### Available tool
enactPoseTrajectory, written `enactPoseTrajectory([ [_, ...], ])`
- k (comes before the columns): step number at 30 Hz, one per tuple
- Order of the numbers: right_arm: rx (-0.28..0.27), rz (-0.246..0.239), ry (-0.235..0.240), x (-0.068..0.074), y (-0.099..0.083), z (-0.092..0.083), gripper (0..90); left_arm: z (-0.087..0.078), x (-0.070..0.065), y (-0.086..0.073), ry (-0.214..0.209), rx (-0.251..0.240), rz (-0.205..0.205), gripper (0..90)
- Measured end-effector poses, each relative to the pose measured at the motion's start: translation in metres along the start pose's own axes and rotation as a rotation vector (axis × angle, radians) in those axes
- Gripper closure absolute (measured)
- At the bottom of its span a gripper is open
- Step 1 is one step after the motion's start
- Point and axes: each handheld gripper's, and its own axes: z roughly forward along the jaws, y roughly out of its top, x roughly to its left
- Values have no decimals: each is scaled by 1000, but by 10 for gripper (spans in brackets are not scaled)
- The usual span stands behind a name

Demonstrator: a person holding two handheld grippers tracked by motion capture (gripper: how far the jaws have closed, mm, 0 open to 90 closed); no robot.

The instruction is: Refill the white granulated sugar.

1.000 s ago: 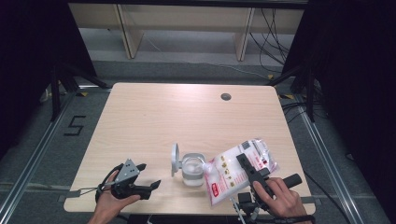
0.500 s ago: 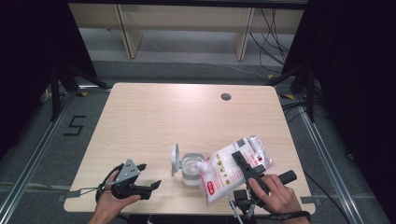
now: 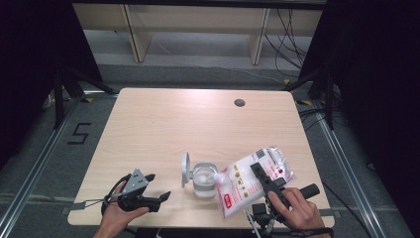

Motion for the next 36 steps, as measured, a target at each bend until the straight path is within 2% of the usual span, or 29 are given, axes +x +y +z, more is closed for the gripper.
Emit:
enactPoseTrajectory([
  [1, -21, -3, -21, -1, 1, 1, 692, 0, 0, 0, 0, 0, -1, 183],
  [2, -11, 1, -5, -1, 2, 1, 692, 0, 0, 0, 0, 1, 0, 183],
  [3, -12, 9, -9, -1, 3, 1, 693, 0, 0, 0, 0, 1, 1, 183],
  [4, -32, -9, -24, -3, 3, 2, 693, 0, 0, 0, -1, 1, 1, 183],
  [6, -26, 24, -20, -1, 4, 3, 693, 1, 0, 0, -2, 1, 1, 183],
  [7, -35, -6, -27, -4, 4, 5, 693, 1, 0, 0, -2, 2, -1, 183],
  [9, -33, -1, -26, -4, 4, 6, 693, 1, 0, 0, -2, 2, 0, 183],
  [10, -25, 19, -13, -3, 3, 7, 693, 1, 0, 0, -2, 2, -1, 183],
  [11, -30, 6, -24, -4, 3, 8, 693, 1, 0, 0, -2, 2, -1, 183],
  [12, -6, 33, -6, -2, 2, 7, 693, 1, 0, 0, -2, 2, -1, 183],
  [13, -27, -1, -30, -5, 1, 9, 694, 1, 0, 0, -1, 3, 0, 183],
  [14, -27, 4, -26, -4, 1, 9, 694, 1, 0, 0, -1, 2, -2, 183],
  [15, -4, 10, -12, -4, 0, 7, 694, 1, 0, 0, -2, 2, 1, 183],
  [16, -21, 5, -28, -4, -1, 8, 694, 0, 0, 0, -2, 2, 1, 183],
  [18, -7, 30, -15, -2, -3, 7, 694, 0, 0, 0, -1, 2, 1, 183],
  [19, -6, 4, -12, -4, -3, 6, 694, 0, 0, 0, -1, 2, 1, 183],
  [20, 11, 41, -4, -1, -4, 5, 694, 0, 0, 0, 0, 1, 0, 183],
  [23, -4, 3, -13, -4, -4, 5, 694, 0, 0, 0, 0, 1, 0, 183],
  [24, 3, 27, -5, -1, -4, 4, 694, 0, 0, 0, 0, 1, 1, 183],
  [25, -3, 36, -14, 0, -4, 4, 694, 0, 0, 0, 0, 0, 1, 183],
  [26, 0, 20, -17, -1, -3, 3, 694, 0, 0, 0, 1, 0, 1, 183],
  [27, 9, 41, 1, 1, -3, 1, 694, 0, 0, 0, 2, -1, 0, 183],
  [28, -7, 7, -9, -2, -2, 2, 694, -1, 0, 0, 2, 0, 6, 183],
  [31, 0, 10, -1, -2, -1, 0, 695, -1, 1, 0, 0, 2, 19, 183],
  [32, -1, 15, -1, -1, 0, 0, 695, 0, 0, 0, 0, 1, -2, 183],
  [33, 0, 31, -2, 0, 0, 1, 695, 0, 0, 0, -1, 1, -3, 183],
  [34, -23, -4, -23, -3, 1, 2, 695, 0, 0, 0, 0, 1, -3, 183],
  [35, -17, -3, -18, -2, 1, 2, 695, 0, 0, 0, 5, 3, 5, 183],
  [36, -14, 17, -15, -1, 2, 2, 695, 0, 1, 1, 3, 4, 23, 183],
])
